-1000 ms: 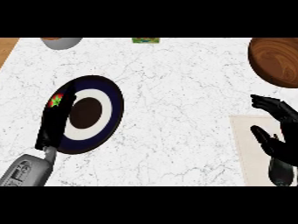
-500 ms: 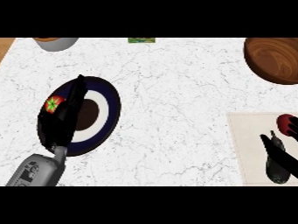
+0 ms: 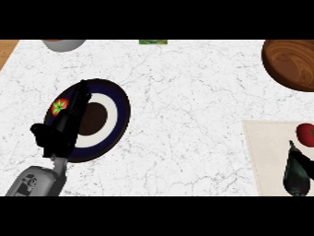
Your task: Pick the eggplant from the placemat and place it in the bowl
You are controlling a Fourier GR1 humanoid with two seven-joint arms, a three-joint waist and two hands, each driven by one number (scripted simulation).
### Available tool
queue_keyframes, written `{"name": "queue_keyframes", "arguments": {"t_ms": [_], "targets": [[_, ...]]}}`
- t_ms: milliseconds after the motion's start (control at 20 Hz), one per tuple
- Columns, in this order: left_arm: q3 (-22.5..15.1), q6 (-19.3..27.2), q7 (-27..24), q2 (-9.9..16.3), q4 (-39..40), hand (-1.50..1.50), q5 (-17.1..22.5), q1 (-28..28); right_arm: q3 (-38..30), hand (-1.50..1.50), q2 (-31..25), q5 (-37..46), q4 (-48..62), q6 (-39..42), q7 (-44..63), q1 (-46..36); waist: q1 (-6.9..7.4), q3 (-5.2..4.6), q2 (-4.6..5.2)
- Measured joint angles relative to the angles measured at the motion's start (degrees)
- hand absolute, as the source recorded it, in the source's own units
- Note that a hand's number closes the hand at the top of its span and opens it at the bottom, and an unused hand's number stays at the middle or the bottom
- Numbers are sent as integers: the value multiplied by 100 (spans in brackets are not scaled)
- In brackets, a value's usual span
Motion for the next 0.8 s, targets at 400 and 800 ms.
{"name": "queue_keyframes", "arguments": {"t_ms": [400, 800], "targets": [[35, -36, 184, -84, -104, 0, -113, -46, -539, -150, -986, -305, -303, 1177, 2350, -612, 52, 7, 5], [67, -71, 76, -232, -116, 0, -231, 87, -438, -150, -1145, -870, 115, 2042, 3246, -882, 47, 12, 5]]}}
